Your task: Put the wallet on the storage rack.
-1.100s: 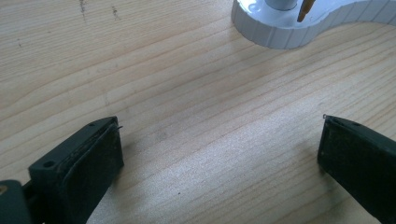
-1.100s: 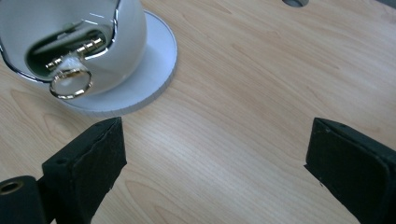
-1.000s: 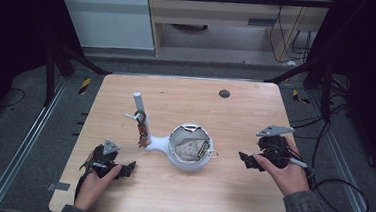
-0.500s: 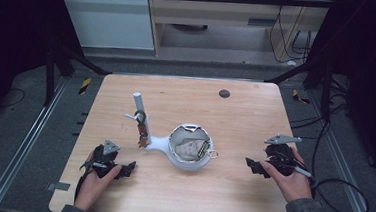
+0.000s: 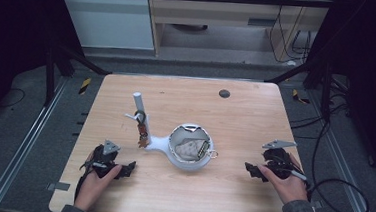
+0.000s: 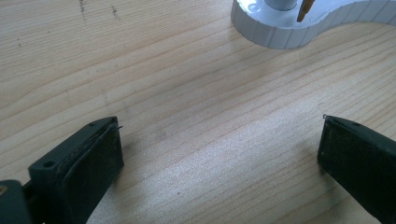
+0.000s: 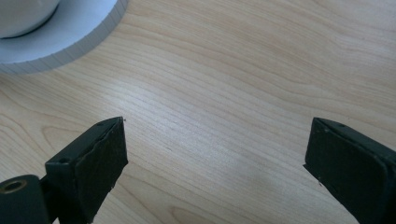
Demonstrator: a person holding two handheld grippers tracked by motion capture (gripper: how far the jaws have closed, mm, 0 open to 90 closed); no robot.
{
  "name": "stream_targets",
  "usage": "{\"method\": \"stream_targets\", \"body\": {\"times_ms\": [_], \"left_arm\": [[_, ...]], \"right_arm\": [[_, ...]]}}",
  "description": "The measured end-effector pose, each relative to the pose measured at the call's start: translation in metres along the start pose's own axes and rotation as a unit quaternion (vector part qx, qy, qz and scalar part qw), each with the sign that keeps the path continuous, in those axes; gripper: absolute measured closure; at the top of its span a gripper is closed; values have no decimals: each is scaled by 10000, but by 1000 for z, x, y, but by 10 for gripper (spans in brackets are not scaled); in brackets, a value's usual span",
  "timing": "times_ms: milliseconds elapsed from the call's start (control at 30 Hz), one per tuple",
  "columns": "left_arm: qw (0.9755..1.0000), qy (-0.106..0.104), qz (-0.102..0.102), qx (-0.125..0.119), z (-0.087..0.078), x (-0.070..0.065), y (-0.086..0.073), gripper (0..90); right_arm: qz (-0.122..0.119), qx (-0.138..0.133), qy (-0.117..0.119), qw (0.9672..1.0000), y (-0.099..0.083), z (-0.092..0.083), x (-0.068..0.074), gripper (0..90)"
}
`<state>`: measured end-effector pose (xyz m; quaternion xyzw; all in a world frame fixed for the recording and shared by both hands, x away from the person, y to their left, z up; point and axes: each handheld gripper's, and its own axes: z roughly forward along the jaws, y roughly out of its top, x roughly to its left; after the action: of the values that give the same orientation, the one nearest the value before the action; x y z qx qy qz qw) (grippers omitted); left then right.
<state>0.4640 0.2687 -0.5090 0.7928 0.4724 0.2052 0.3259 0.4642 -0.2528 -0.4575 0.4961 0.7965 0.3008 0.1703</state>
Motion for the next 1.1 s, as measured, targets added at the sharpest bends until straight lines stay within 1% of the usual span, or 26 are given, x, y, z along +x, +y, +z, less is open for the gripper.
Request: {"method": "stream_targets", "body": {"times_ms": [133,400,467,500,567,700,733,767,833,900,1100], "left_arm": [[10000,4,6,2,0,0,0,0],[10000,7,8,4,0,0,0,0],[10000,7,7,4,0,0,0,0],[10000,7,9,5,0,0,0,0],[10000,7,8,4,0,0,0,0],[10000,7,9,3,0,0,0,0],[10000,8,5,0,0,0,0,0],[10000,8,6,0,0,0,0,0],[10000,9,5,-1,0,0,0,0],[10000,9,9,0,0,0,0,0],[10000,9,8,1,0,0,0,0]], "right_arm": [[72,51,23,10000,-5,6,0,60],[93,129,94,9998,-14,18,2,61],[79,108,84,9999,-15,21,3,60],[124,118,124,9998,-15,22,3,60],[129,78,124,9998,-16,25,3,59],[176,-15,60,9998,-16,31,0,59],[225,-30,72,9997,-16,32,0,58],[213,-60,15,9998,-16,33,-2,58],[290,-114,0,9995,-16,35,-3,58],[312,-127,-68,9994,-16,37,-4,57],[403,-153,-141,9990,-18,44,-6,54]]}}
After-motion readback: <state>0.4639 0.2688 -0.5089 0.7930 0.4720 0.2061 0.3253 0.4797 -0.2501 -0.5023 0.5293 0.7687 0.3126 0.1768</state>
